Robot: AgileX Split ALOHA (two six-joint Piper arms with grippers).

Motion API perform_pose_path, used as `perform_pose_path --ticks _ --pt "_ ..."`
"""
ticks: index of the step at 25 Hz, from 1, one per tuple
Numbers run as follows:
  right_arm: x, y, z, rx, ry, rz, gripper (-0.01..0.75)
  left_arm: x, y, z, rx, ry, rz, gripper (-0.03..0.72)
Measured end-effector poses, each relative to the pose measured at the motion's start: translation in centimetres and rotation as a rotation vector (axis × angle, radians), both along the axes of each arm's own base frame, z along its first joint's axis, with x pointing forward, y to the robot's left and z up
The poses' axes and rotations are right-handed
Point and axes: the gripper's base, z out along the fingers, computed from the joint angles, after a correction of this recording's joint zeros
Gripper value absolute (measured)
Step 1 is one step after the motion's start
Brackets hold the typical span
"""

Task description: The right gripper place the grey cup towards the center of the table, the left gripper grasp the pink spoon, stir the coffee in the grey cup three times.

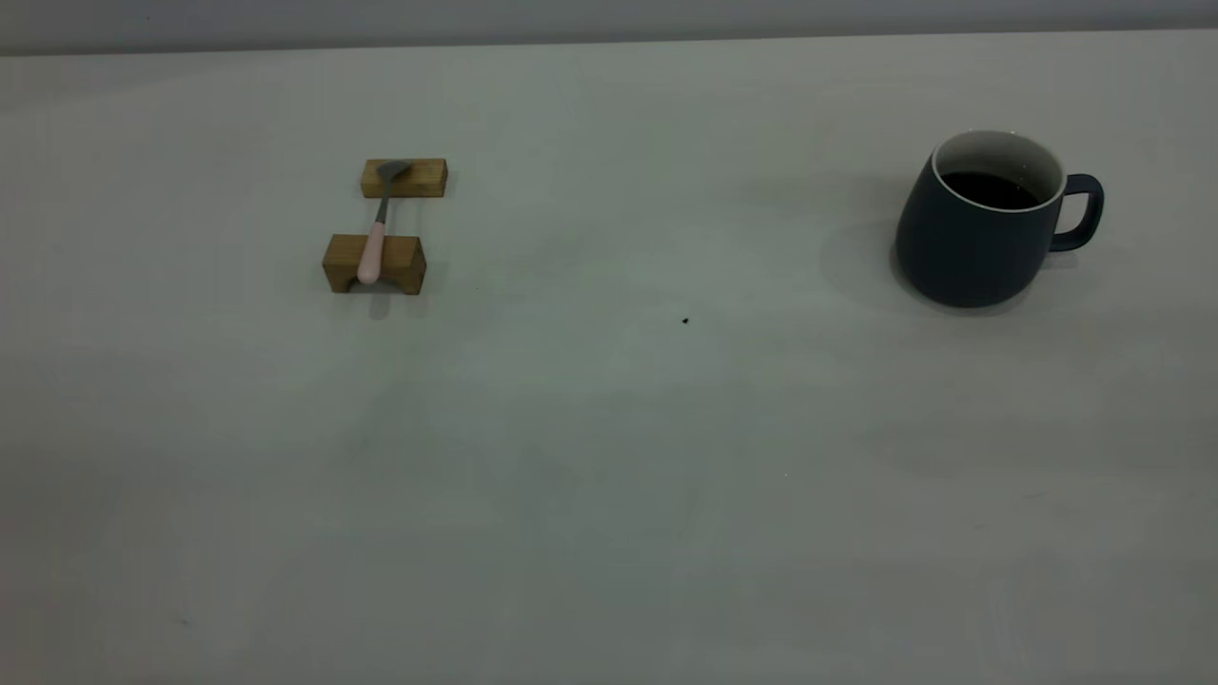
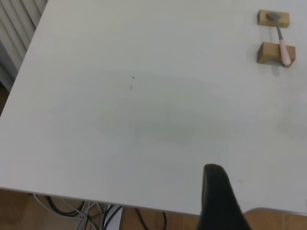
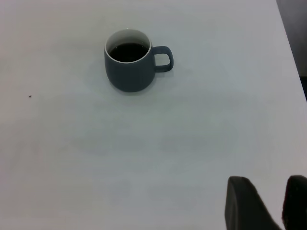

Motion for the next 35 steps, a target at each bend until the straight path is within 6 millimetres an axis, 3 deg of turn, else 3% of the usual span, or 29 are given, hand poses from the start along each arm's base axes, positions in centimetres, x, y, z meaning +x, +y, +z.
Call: perform_pose_path --ticks 35 --pt "0.0 0.39 0.0 0.041 0.0 0.023 0.24 0.0 0.0 0.0 0.0 0.0 0.0 0.506"
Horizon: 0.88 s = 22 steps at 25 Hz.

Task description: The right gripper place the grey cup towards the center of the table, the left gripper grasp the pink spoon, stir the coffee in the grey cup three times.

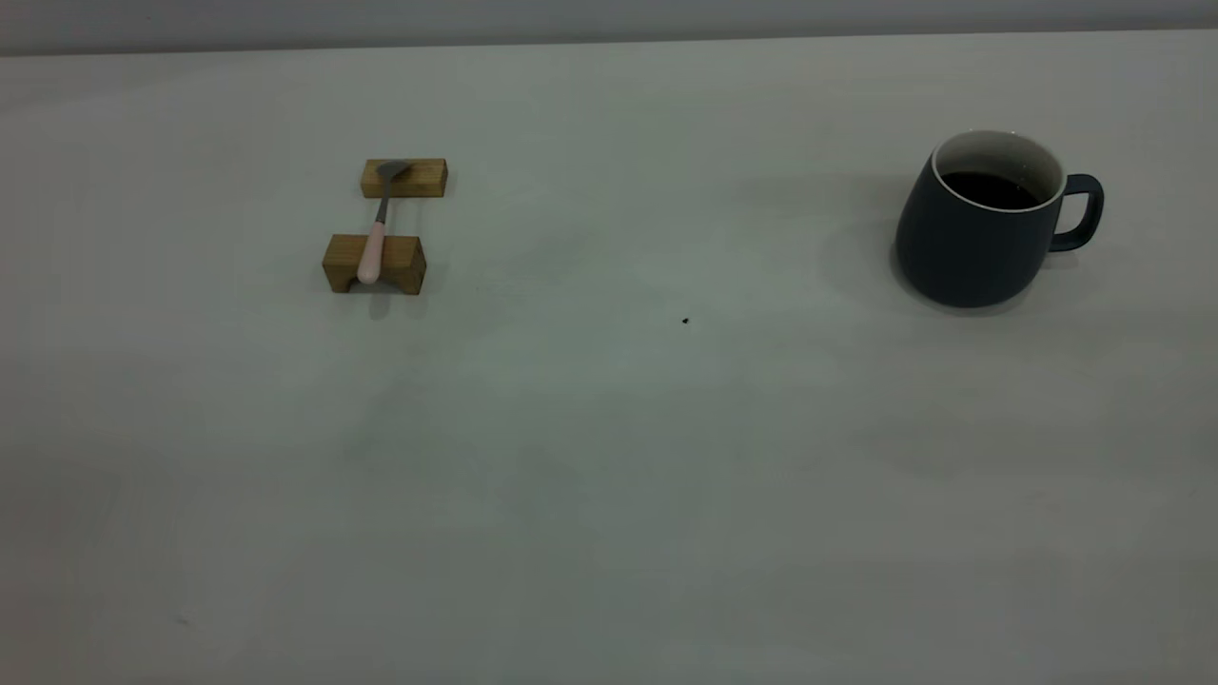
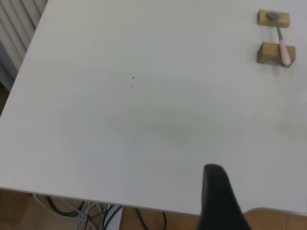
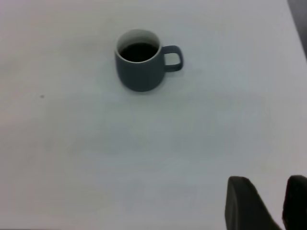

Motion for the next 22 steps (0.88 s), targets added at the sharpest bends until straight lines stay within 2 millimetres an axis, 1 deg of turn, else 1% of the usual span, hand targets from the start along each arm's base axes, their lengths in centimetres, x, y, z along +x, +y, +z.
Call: perform_pose_path --ticks 5,7,9,10,11,13,16,17,19,22 --pt "0.0 0.2 0.0 0.022 -0.005 0.013 0.24 0.0 0.0 0.0 0.0 0.0 0.0 0.506" --pt "0.2 0.2 0.3 0.026 -0.008 0.014 0.251 0.0 0.0 0.0 0.0 0.0 0.0 0.506" --pt "0.8 0.3 0.8 0.029 0.006 0.016 0.287 0.0 0.0 0.0 0.0 0.0 0.0 0.506" --pt "1.4 0.3 1.0 0.025 0.023 0.017 0.317 0.0 0.0 0.0 0.0 0.0 0.0 0.506" --pt "2.1 0.3 1.3 0.017 0.039 0.022 0.346 0.0 0.0 0.0 0.0 0.0 0.0 0.506" --pt "3.6 0.3 1.6 -0.014 0.075 0.054 0.429 0.0 0.0 0.0 0.0 0.0 0.0 0.506" --pt "6.6 0.6 1.7 -0.061 0.121 0.121 0.536 0.0 0.0 0.0 0.0 0.0 0.0 0.506" --pt "7.4 0.7 1.6 -0.076 0.131 0.146 0.561 0.0 0.0 0.0 0.0 0.0 0.0 0.506" --pt "9.7 0.8 1.4 -0.1 0.158 0.181 0.582 0.0 0.0 0.0 0.0 0.0 0.0 0.506" --pt "12.9 0.9 0.9 -0.132 0.198 0.22 0.582 0.0 0.0 0.0 0.0 0.0 0.0 0.506"
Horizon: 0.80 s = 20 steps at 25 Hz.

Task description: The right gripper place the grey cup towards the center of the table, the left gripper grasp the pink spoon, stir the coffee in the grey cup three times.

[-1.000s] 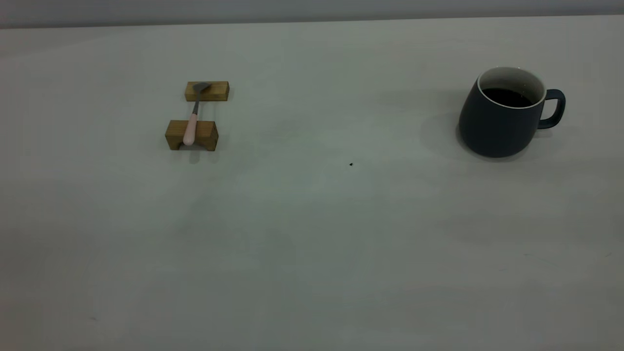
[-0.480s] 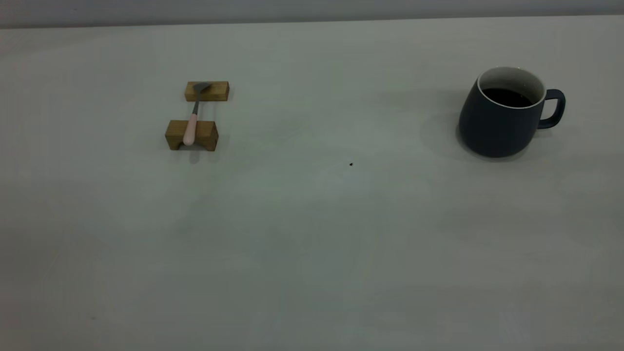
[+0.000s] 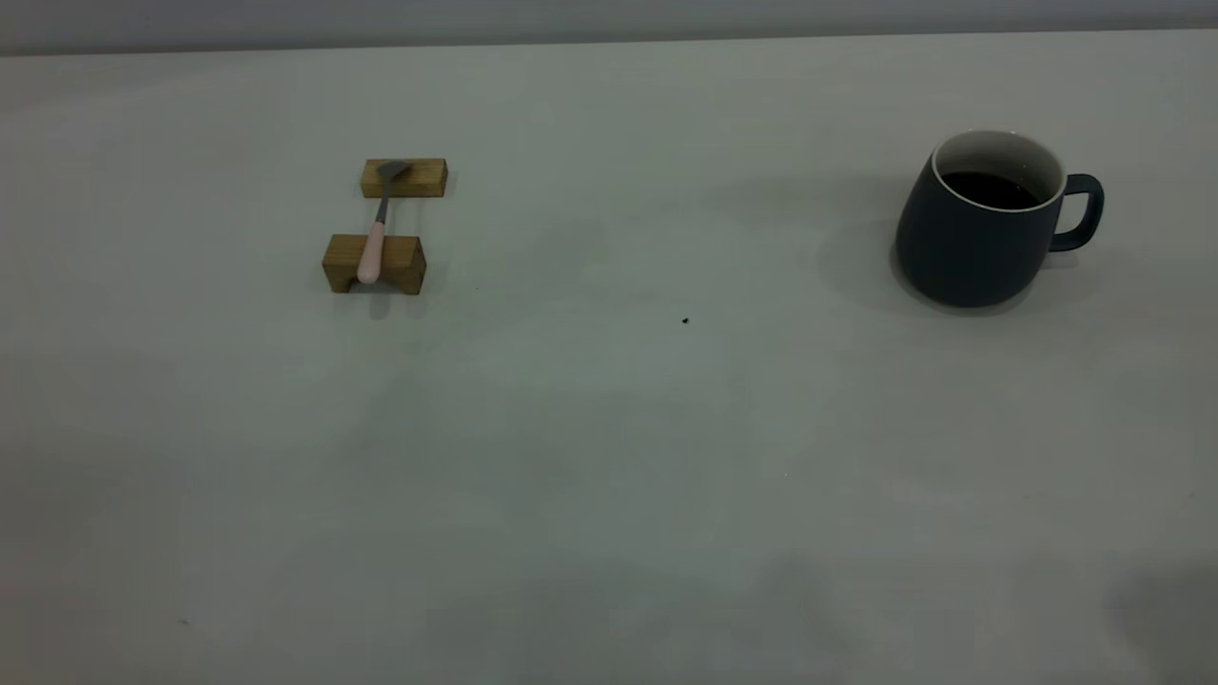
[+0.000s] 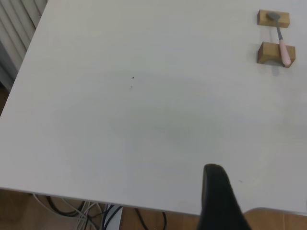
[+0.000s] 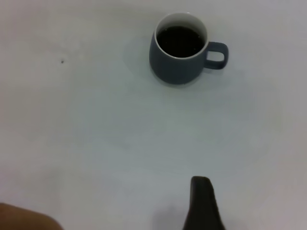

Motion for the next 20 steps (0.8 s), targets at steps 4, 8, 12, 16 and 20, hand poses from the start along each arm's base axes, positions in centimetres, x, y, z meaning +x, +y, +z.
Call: perform_pose_path --ticks 4,8,12,16,20 --pt "4.4 0.0 -1.1 -0.027 0.058 0.03 0.582 0.0 0.0 0.0 0.0 0.0 0.0 0.506" --pt "8.9 0.2 -2.2 -0.044 0.128 0.078 0.582 0.0 0.0 0.0 0.0 0.0 0.0 0.506" --pt "13.2 0.6 -4.1 -0.051 0.193 0.153 0.582 0.0 0.0 0.0 0.0 0.0 0.0 0.506" --pt "16.8 0.8 -7.1 -0.113 0.256 0.29 0.582 0.0 0.0 0.0 0.0 0.0 0.0 0.506" --pt "20.0 0.8 -10.9 -0.221 0.282 0.479 0.577 0.0 0.0 0.0 0.0 0.0 0.0 0.506"
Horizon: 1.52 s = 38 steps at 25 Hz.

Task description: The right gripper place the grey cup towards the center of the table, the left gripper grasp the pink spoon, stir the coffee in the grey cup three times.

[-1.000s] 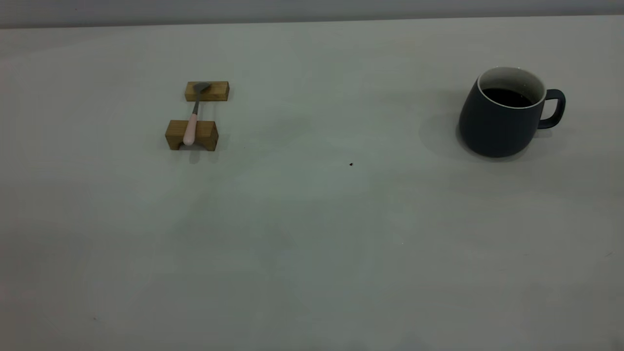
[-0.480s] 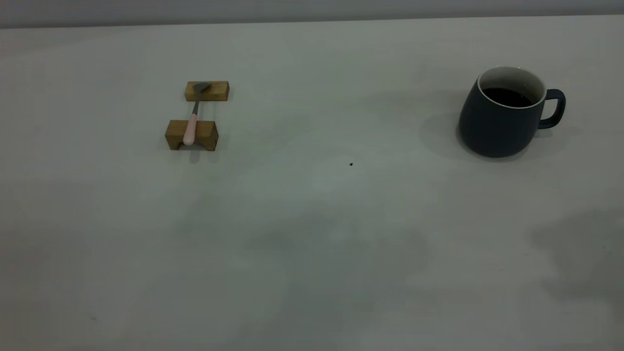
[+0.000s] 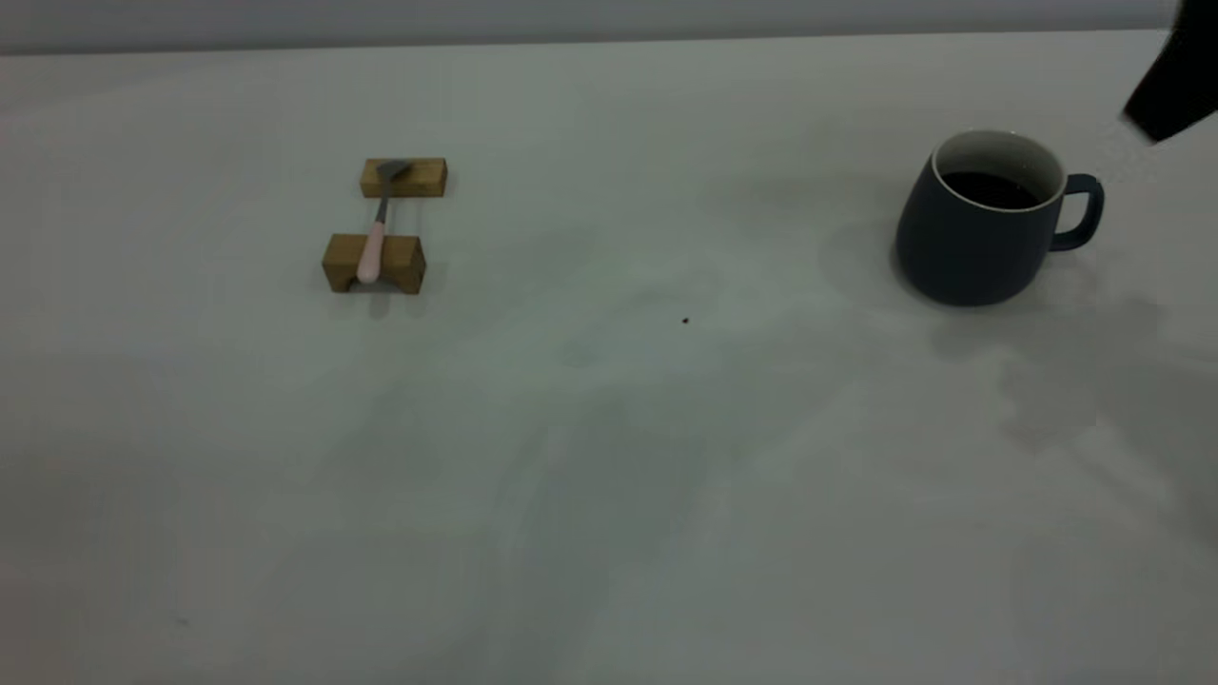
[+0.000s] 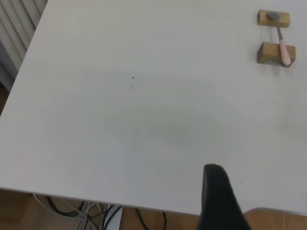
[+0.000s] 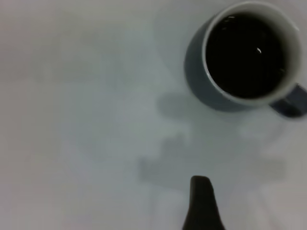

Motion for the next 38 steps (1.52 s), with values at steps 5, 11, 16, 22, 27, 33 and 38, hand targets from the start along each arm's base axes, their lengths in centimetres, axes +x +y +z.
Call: perform_pose_path --ticks 5,11,16,22,27,33,38 --pt "3.4 -1.1 -3.1 -0.115 -0.033 0.246 0.548 0.0 0.0 0.0 0.0 0.0 0.0 0.506" --pt "6.0 -3.1 -6.5 -0.162 -0.052 0.359 0.5 0.0 0.0 0.0 0.0 0.0 0.0 0.506" --pt "7.2 -3.3 -8.1 -0.192 -0.089 0.375 0.499 0.0 0.0 0.0 0.0 0.0 0.0 0.506" --pt "7.4 -4.2 -10.0 -0.21 -0.074 0.375 0.498 0.0 0.0 0.0 0.0 0.0 0.0 0.506" --pt "7.4 -4.3 -11.4 -0.217 -0.075 0.39 0.498 0.0 0.0 0.0 0.0 0.0 0.0 0.506" --pt "7.6 -4.1 -13.1 -0.204 -0.091 0.384 0.498 0.0 0.0 0.0 0.0 0.0 0.0 0.506" --pt "8.2 -3.6 -13.0 -0.202 -0.125 0.374 0.498 0.0 0.0 0.0 0.0 0.0 0.0 0.506"
